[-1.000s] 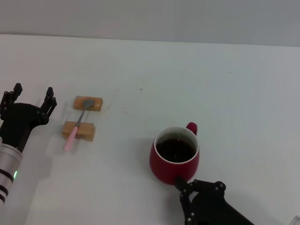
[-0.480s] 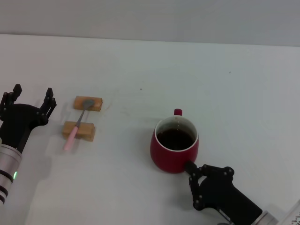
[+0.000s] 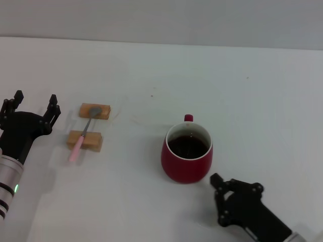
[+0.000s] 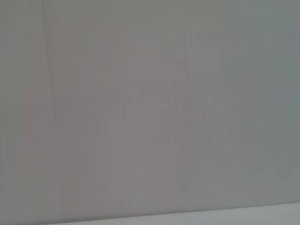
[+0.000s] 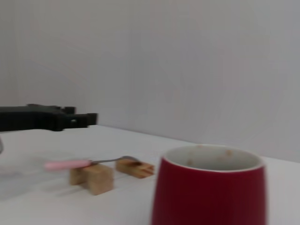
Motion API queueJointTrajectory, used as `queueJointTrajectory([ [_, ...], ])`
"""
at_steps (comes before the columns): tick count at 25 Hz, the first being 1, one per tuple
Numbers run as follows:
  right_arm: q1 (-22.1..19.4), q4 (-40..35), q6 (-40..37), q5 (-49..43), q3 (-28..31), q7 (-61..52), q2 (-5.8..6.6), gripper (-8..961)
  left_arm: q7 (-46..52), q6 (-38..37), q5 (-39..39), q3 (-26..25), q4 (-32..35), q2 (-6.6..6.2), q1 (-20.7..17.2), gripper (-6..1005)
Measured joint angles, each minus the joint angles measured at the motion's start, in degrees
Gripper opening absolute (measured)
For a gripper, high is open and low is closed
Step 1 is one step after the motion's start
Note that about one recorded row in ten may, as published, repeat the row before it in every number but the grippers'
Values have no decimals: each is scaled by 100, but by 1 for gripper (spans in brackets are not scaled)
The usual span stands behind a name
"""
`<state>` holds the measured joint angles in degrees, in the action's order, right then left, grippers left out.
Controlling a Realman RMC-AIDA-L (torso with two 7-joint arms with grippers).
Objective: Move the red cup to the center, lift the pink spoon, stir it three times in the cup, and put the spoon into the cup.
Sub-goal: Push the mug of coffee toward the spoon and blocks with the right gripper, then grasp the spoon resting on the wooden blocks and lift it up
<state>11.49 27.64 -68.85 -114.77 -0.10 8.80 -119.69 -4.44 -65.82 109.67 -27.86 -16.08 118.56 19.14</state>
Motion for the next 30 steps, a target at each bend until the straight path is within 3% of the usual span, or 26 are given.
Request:
queueJointTrajectory([
  [10, -668, -428, -1105, 8, 1011, 10, 14, 0, -3, -124, 29, 63, -39, -4, -95, 770],
  [17, -965, -641, -1462, 18, 1821, 14, 14, 0, 26, -601, 48, 636, -163, 8, -460, 760],
  [24, -997, -760, -1435, 88, 2002, 16, 9, -1, 44, -1017, 46, 1261, -300, -3, -793, 751],
  [30, -976, -787, -1405, 88, 1966, 17, 10, -1, 116, -1053, 46, 1429, -328, 5, -921, 743],
])
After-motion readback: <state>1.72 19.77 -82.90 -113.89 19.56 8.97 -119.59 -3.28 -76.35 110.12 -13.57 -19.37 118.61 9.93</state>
